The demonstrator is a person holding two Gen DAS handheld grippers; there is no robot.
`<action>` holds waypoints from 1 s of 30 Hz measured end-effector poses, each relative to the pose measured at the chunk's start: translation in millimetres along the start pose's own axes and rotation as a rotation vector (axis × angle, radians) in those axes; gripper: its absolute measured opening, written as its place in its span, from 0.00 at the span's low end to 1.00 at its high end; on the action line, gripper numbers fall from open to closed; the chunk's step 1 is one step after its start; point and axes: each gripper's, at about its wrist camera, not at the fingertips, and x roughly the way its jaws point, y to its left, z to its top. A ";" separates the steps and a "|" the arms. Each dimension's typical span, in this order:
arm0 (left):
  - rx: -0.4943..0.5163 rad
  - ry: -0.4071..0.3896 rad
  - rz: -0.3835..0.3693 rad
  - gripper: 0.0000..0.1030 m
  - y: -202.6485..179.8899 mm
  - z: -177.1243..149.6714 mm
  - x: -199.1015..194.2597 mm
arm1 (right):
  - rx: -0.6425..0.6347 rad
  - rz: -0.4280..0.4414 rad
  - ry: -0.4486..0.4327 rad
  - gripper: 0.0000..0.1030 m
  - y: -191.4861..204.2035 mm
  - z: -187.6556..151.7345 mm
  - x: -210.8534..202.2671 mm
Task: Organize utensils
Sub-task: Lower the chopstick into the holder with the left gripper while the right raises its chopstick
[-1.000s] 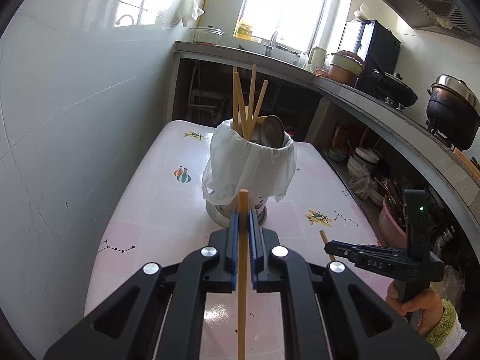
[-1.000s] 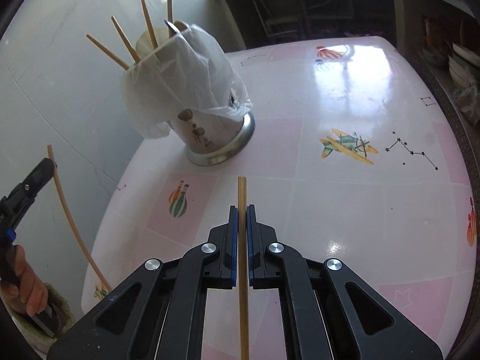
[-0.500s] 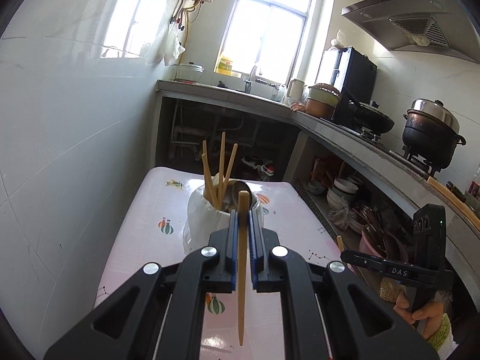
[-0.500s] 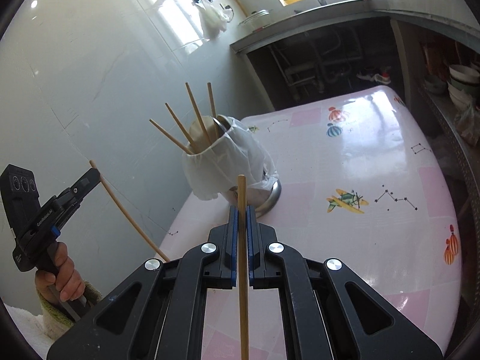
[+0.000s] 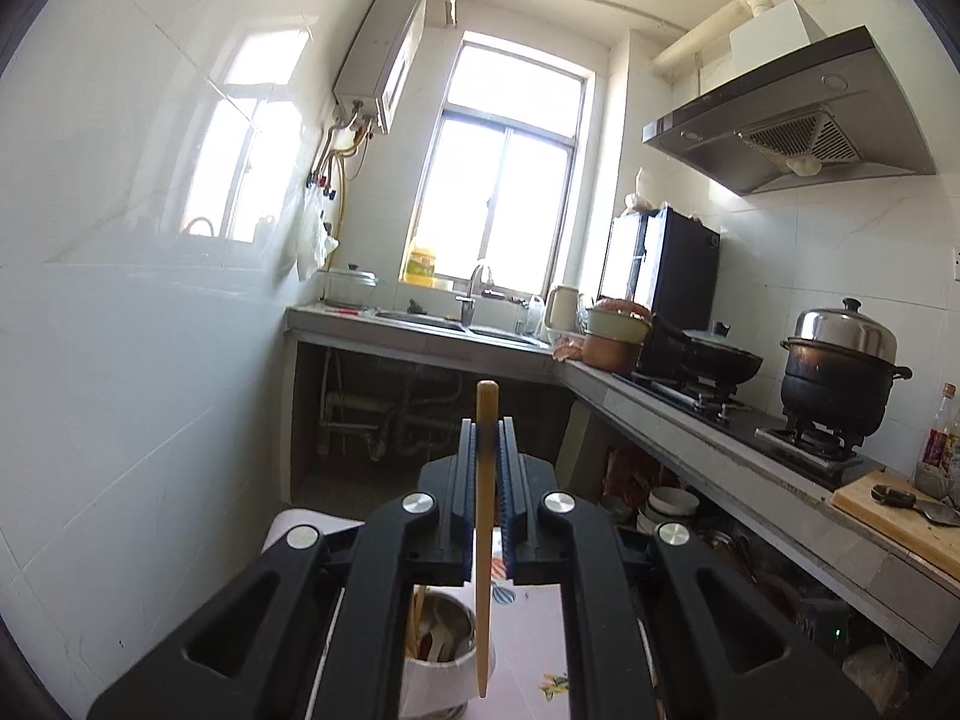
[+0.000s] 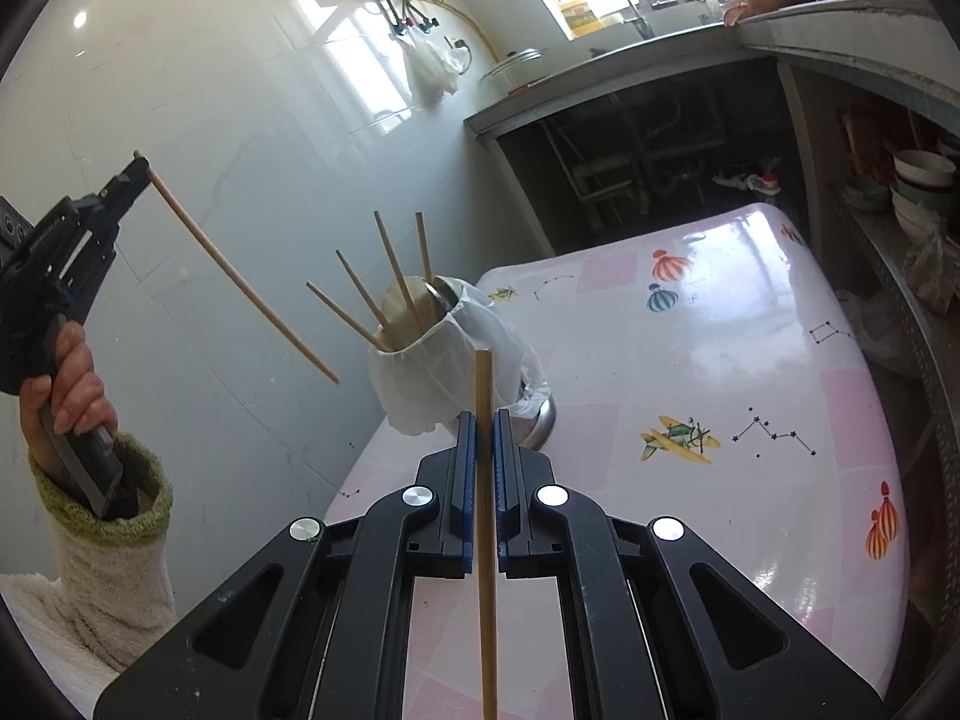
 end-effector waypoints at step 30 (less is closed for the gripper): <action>0.009 0.219 0.086 0.06 19.9 -94.1 121.3 | 0.030 -0.006 0.008 0.04 -15.0 -5.0 11.9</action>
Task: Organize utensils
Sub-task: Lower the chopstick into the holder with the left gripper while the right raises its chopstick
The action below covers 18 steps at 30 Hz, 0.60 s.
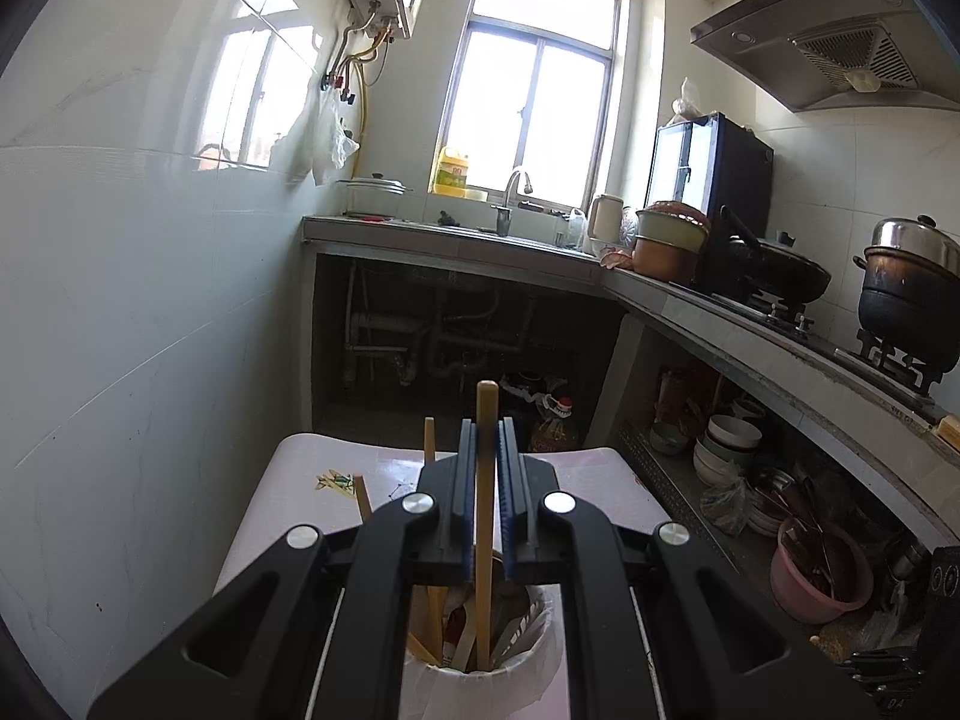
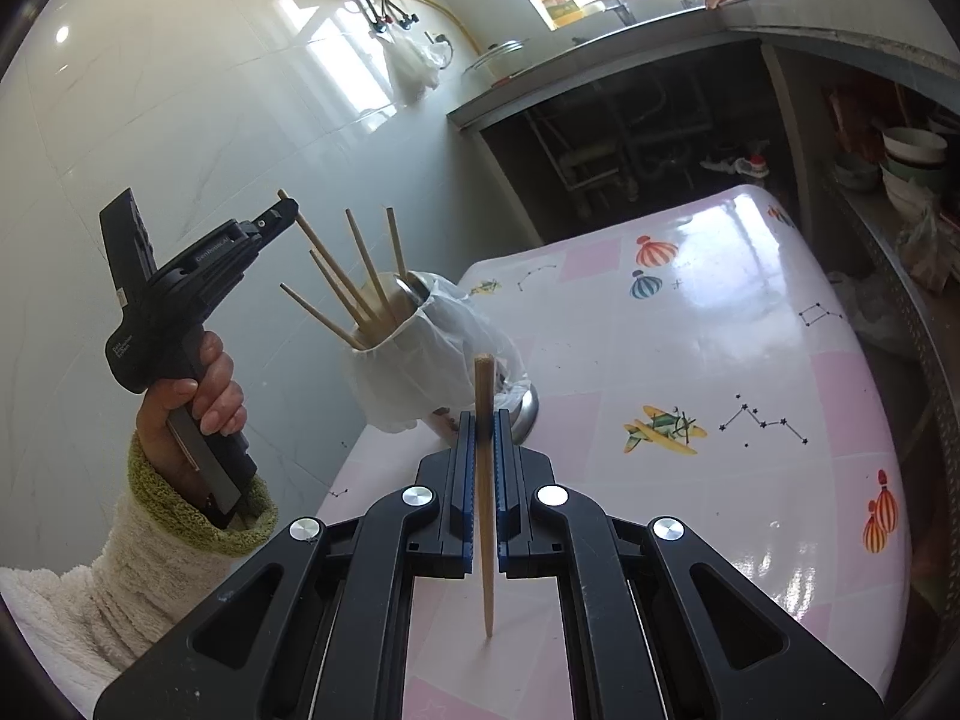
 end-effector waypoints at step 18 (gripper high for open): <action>0.021 0.118 -0.023 0.13 0.8 -24.9 14.3 | -0.030 -0.022 -0.031 0.04 7.9 2.2 -15.1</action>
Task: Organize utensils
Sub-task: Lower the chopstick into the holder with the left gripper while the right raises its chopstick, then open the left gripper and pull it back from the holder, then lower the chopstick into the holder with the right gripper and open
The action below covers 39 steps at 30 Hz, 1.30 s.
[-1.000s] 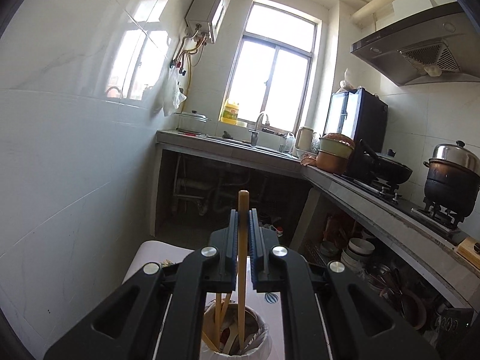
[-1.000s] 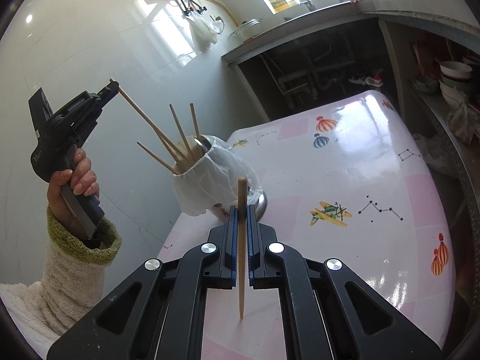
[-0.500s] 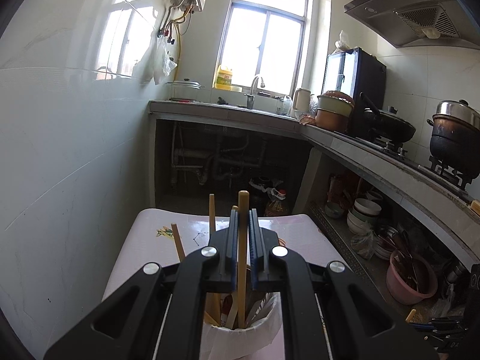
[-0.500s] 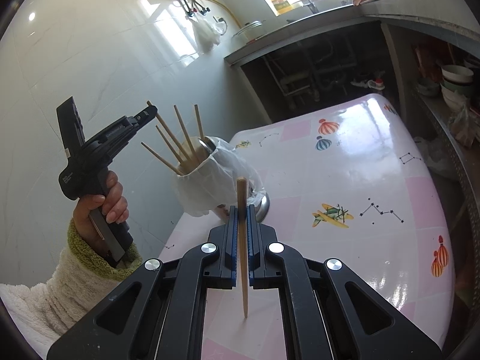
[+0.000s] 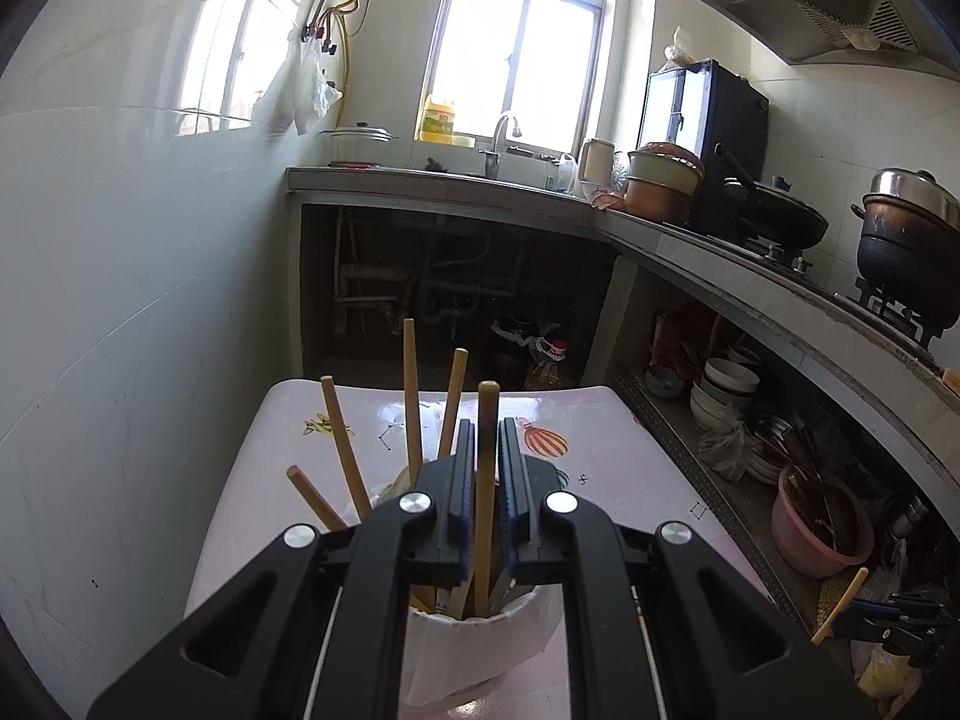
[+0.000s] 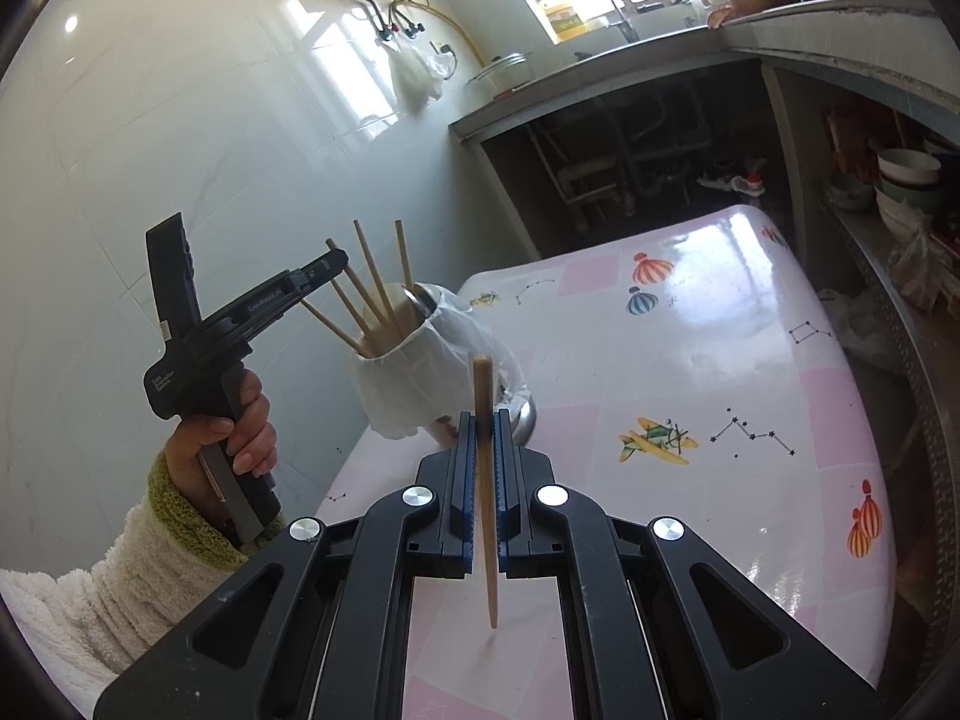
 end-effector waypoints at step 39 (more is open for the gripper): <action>-0.149 0.051 0.171 0.89 92.1 -119.9 -131.1 | -0.295 -0.035 -0.164 0.04 96.7 149.4 104.4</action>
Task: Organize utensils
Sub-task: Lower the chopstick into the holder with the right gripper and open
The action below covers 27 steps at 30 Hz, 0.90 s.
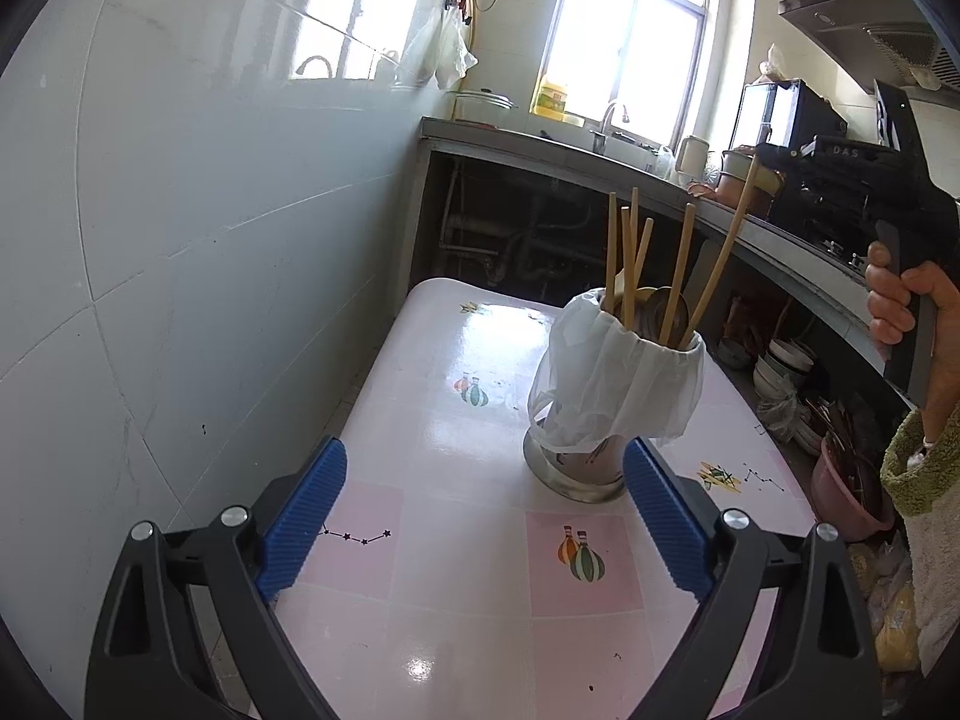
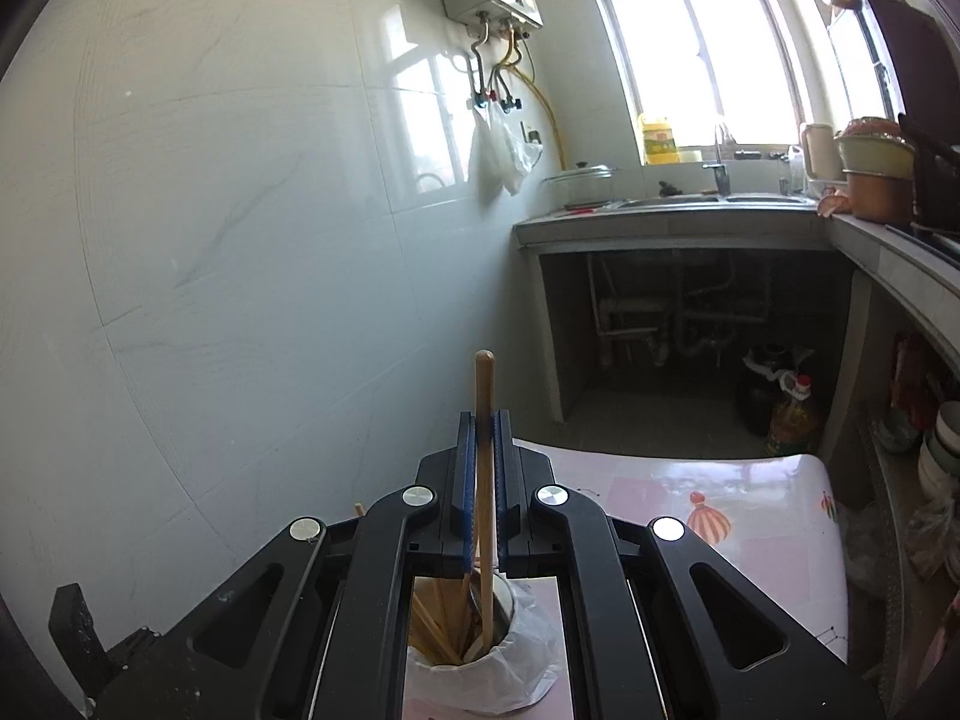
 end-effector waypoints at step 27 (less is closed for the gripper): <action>0.013 0.016 -0.043 0.92 -6.4 -4.0 11.1 | -0.060 0.023 0.233 0.04 22.6 -64.0 54.7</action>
